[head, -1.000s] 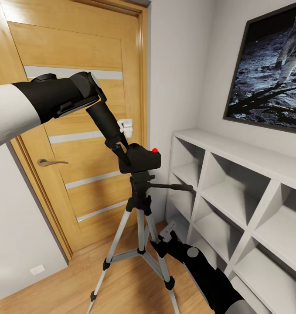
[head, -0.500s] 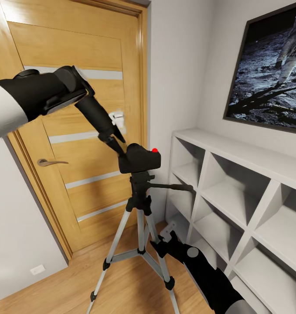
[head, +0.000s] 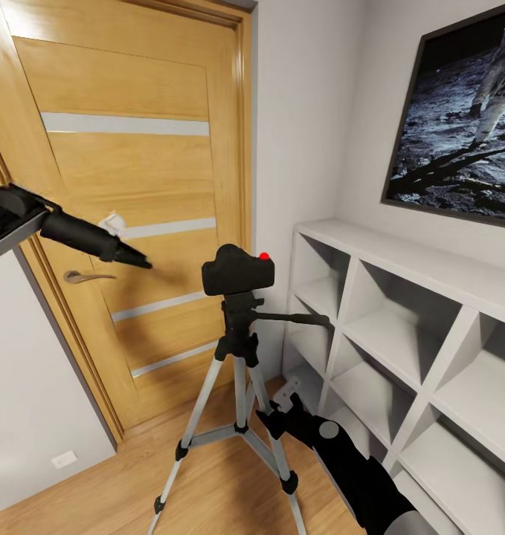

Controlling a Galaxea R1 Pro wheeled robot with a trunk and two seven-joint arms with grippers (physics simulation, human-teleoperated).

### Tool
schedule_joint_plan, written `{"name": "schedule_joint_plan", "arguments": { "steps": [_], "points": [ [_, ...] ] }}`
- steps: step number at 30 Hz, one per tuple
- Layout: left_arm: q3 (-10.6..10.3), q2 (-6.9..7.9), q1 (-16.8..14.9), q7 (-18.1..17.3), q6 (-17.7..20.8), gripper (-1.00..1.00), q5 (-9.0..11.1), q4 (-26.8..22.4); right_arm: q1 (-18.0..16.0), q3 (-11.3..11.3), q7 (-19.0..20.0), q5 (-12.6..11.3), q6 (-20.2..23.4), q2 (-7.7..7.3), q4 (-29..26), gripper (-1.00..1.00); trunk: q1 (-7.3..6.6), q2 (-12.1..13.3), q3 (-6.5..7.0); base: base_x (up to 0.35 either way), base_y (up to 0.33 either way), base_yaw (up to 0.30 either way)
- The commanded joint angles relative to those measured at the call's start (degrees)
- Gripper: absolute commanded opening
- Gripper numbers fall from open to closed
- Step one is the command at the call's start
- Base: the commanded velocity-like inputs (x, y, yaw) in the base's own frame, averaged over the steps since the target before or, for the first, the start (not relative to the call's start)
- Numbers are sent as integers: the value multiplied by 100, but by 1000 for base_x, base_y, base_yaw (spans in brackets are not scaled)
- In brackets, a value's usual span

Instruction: Attach the digital camera to the camera tripod in the bedroom.

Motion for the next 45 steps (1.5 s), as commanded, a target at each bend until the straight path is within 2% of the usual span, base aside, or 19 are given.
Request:
{"name": "schedule_joint_plan", "arguments": {
  "steps": [1,3,6,7,11,14,17,20,24,28,29,31,32,34,38,45],
  "points": [
    [121,121,178,144,48,100,57,-6,0,-13,27,-57,-6,2,21,-100,6,-11,-16,0,0,0],
    [471,301,586,457,12,100,68,-5,0,-15,29,-57,-6,2,21,-100,6,-11,-16,0,0,0],
    [1118,464,1284,902,-90,100,83,-4,0,-16,31,-57,-6,2,21,-100,6,-11,-16,0,0,0],
    [1597,522,1776,1149,-164,100,81,-2,0,-17,31,-57,-6,2,21,-100,6,-11,-16,0,0,0],
    [2598,574,2727,1577,-361,100,93,-4,0,-19,32,-57,-6,2,21,-100,6,-11,-16,0,0,0],
    [3288,587,3388,1731,-558,100,111,-42,0,-19,32,-57,-6,2,21,-100,6,-11,-16,0,0,0],
    [3834,591,4055,1810,-755,100,117,-66,0,-19,32,-55,-6,2,21,-100,6,-11,-16,0,0,0],
    [4233,574,4756,1876,-989,100,110,-76,0,-20,32,-52,-6,2,21,-100,6,-11,-16,0,0,0],
    [4654,502,5610,1919,-1386,100,113,-59,0,-20,33,-50,-6,2,21,-100,6,-11,-16,0,0,0],
    [4966,255,6269,1969,-1705,100,99,-6,0,-20,34,-49,-3,2,21,-100,6,-11,-16,0,0,0],
    [5078,93,6505,2077,-1861,100,90,25,0,-20,33,-49,-1,2,21,100,6,-11,-16,0,0,0],
    [5165,-44,6676,2284,-2036,100,87,47,0,-20,33,-48,1,2,21,100,6,-11,-16,0,0,0],
    [5224,-153,6794,2559,-2223,100,92,61,0,-20,34,-48,1,2,21,100,6,-11,-16,0,0,0],
    [5262,-227,6872,2805,-2361,100,105,66,0,-20,37,-48,2,2,21,100,6,-11,-16,0,0,0],
    [5298,-305,6955,3075,-2504,100,123,72,0,-20,39,-51,2,2,21,100,6,-11,-16,0,0,0],
    [5327,-344,7032,3239,-2597,100,120,75,0,-23,40,-55,3,2,21,100,6,-11,-16,0,0,0]
  ]
}}
